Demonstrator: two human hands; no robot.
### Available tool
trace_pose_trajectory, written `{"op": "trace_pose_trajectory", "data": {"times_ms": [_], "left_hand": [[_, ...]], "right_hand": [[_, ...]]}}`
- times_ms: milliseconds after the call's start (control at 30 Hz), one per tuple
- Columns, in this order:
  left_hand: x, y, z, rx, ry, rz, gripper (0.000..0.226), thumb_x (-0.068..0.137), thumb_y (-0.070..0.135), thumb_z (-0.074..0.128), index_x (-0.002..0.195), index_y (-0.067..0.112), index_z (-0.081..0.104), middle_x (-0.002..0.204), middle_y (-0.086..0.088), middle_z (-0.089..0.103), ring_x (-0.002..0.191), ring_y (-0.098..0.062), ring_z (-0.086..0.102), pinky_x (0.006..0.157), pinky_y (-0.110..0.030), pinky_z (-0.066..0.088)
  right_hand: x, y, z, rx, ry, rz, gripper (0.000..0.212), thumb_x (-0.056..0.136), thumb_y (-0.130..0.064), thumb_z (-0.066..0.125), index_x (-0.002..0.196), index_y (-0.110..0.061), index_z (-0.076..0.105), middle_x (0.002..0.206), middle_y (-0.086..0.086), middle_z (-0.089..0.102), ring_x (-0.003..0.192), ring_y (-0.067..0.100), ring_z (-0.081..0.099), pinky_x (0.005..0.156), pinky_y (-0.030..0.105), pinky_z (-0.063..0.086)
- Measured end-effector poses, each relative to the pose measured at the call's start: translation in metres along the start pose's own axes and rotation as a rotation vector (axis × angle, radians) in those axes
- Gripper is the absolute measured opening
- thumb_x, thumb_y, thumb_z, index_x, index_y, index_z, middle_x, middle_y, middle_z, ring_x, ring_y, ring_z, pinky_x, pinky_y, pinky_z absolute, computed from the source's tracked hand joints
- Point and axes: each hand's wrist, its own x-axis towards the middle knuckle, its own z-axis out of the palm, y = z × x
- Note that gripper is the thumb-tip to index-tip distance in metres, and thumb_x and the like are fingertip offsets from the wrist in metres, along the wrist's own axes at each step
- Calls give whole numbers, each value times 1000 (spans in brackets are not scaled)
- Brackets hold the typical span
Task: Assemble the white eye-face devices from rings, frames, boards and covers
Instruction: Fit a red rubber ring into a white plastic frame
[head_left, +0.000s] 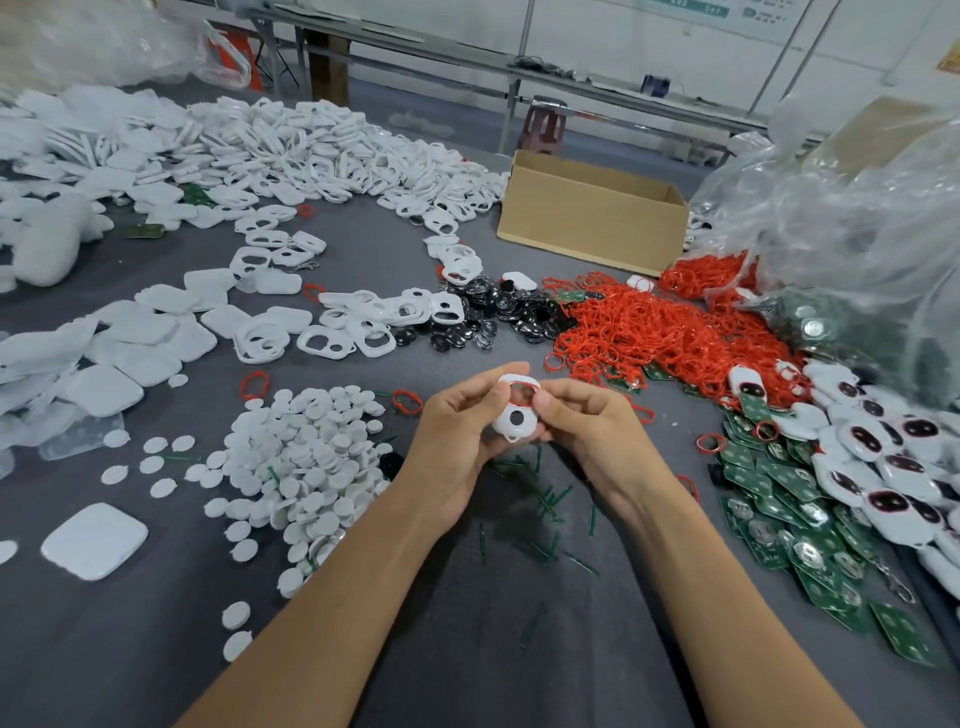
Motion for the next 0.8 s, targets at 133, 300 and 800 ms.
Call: {"op": "trace_pose_trajectory", "data": {"times_ms": [133,300,800], "left_hand": [[-1,1,-1,44,-65,-18,23,96,7,50,104,9,71,97,-11,68,91,-21,66,83,-40,59],[-1,2,0,1,-153,-42,32,83,16,57,110,2,67,86,-7,64,85,-17,66,87,-41,58],[-2,4,-1,-65,-202,-52,34,82,13,56,112,1,64,95,-14,64,88,-24,66,90,-46,54]], "right_hand": [[-1,-5,-7,119,-95,80,16,72,-10,66,86,-1,66,76,8,72,66,18,66,68,26,54],[-6,-13,-5,162,-139,89,14,72,-5,60,84,3,58,69,6,71,60,14,67,61,21,55],[-14,-22,1,115,-81,57,15,73,-4,59,85,6,59,66,6,70,55,11,62,58,17,52]]}}
